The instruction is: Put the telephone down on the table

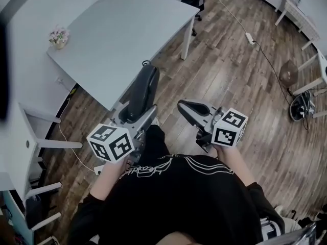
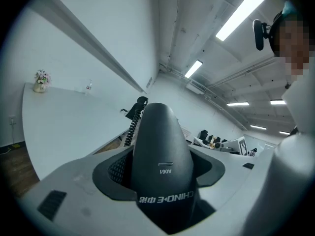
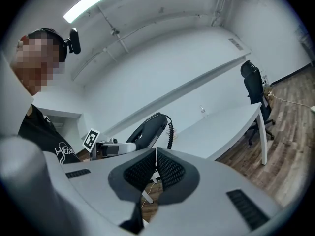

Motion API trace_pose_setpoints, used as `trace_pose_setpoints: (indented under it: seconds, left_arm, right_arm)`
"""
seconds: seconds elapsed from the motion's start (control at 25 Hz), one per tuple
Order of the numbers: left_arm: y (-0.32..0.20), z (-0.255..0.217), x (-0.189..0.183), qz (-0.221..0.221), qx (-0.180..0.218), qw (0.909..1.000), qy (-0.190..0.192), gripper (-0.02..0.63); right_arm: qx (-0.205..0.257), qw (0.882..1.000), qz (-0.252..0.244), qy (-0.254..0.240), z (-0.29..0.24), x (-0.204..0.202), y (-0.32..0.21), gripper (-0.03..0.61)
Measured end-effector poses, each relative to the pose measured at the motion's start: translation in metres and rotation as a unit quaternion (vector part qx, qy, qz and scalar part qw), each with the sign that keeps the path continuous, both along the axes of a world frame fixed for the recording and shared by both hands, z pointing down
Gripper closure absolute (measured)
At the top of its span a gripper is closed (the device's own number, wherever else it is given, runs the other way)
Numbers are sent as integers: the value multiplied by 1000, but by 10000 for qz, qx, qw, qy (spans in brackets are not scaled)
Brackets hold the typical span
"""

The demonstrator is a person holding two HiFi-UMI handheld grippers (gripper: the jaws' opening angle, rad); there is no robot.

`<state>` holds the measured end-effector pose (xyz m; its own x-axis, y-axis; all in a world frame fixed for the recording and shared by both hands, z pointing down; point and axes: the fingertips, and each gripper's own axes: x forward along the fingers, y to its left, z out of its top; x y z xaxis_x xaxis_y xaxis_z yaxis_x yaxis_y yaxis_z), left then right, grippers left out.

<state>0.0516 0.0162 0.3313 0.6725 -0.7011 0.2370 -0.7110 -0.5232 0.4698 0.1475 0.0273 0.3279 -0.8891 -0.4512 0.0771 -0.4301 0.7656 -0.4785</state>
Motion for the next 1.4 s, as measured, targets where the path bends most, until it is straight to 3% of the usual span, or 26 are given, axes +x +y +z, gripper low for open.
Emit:
trace_pose_setpoints:
  seconds: [0.2, 0.56, 0.96, 1.4]
  left_arm:
    - [-42, 16, 2, 80, -119, 9998, 102, 325]
    - [-166, 28, -17, 179, -364, 9991, 141, 325]
    - [-287, 41, -65, 38, -597, 9982, 60, 325]
    - [-381, 72, -125, -345, -775, 9964, -25, 324]
  right_arm:
    - [-113, 9997, 203, 98, 12, 10, -37, 540]
    - [-455, 9979, 416, 197, 22, -5, -154, 540]
    - [-734, 9966, 312, 207, 34, -52, -279, 540]
    - [-1141, 9925, 189, 388, 69, -91, -361, 540]
